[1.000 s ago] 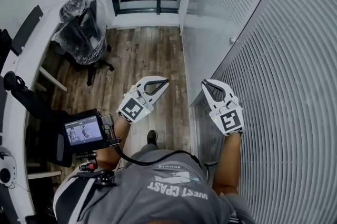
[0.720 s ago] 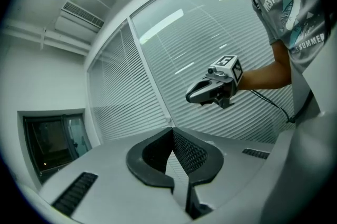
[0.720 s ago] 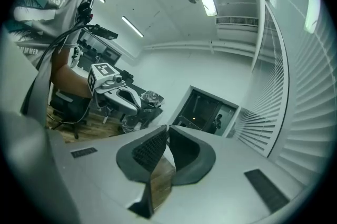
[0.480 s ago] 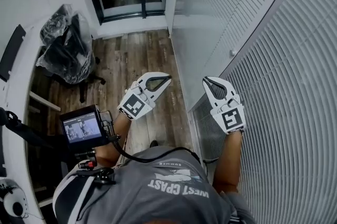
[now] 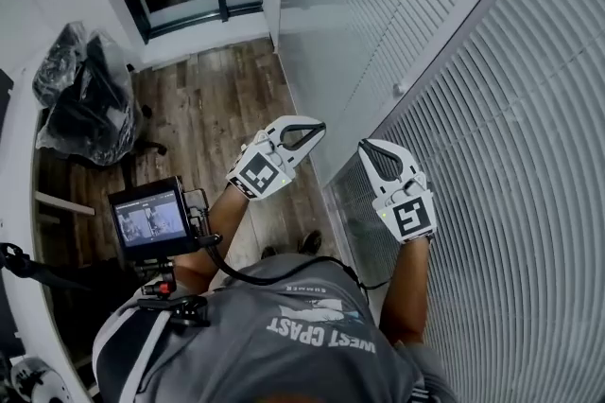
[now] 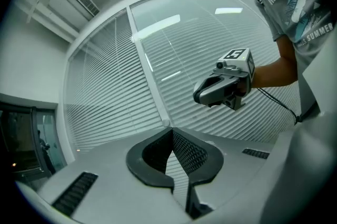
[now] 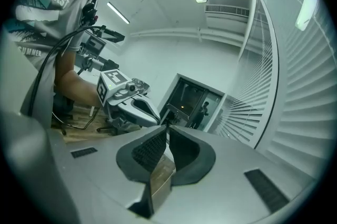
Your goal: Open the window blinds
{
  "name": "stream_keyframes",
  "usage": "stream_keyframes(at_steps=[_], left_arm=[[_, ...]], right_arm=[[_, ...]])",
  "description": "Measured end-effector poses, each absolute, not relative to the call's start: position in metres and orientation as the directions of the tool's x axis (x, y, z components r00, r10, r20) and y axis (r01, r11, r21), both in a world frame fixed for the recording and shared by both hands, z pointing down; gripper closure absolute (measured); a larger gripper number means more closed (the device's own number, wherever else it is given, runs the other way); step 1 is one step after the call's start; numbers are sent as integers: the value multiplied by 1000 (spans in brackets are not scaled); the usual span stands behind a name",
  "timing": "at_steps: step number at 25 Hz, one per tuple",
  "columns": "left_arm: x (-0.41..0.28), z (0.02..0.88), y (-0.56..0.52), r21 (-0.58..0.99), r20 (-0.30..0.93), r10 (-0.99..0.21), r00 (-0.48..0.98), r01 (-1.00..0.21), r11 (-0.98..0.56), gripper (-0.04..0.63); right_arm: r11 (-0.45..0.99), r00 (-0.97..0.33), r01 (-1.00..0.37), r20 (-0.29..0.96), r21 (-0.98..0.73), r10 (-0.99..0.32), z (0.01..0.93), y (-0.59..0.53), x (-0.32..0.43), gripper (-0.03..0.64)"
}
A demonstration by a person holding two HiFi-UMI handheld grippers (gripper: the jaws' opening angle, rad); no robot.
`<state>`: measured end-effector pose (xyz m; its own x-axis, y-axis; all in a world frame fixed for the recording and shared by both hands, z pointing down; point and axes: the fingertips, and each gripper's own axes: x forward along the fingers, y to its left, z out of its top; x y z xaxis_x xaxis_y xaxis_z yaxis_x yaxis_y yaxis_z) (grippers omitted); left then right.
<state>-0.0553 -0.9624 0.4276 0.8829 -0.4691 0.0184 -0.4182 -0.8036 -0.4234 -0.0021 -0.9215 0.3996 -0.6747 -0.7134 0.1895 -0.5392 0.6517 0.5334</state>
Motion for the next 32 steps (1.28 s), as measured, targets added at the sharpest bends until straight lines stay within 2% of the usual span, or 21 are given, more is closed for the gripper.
stream_keyframes(at_steps=[8, 10, 14, 19, 25, 26, 29, 32], left_arm=[[8, 426, -983, -461, 32, -428, 903, -366, -808, 585], [21, 425, -987, -507, 49, -426, 903, -345, -790, 522], [41, 422, -997, -641, 78, -460, 884, -309, -703, 479], [79, 442, -1032, -780, 68, -522, 850, -282, -559, 438], [108, 449, -1045, -876, 106, -503, 858, -159, -456, 438], [111, 449, -1047, -879, 115, -500, 858, -147, -455, 461], [112, 449, -1050, -804, 132, -484, 865, -192, -562, 468], [106, 450, -1049, -544, 113, -439, 891, -314, -778, 468]], right_arm=[[645, -652, -498, 241, 579, -719, 387, -889, -17, 615], [642, -645, -498, 246, 582, -723, 381, -878, -25, 615], [636, -631, -491, 260, 596, -731, 368, -863, -34, 615], [641, -636, -506, 251, 577, -729, 388, -878, -9, 615], [647, -645, -512, 245, 565, -724, 402, -896, 6, 614], [649, -647, -511, 245, 563, -722, 402, -899, 7, 615], [653, -653, -507, 243, 563, -717, 403, -903, 6, 615], [652, -653, -506, 244, 564, -717, 406, -902, 3, 615]])
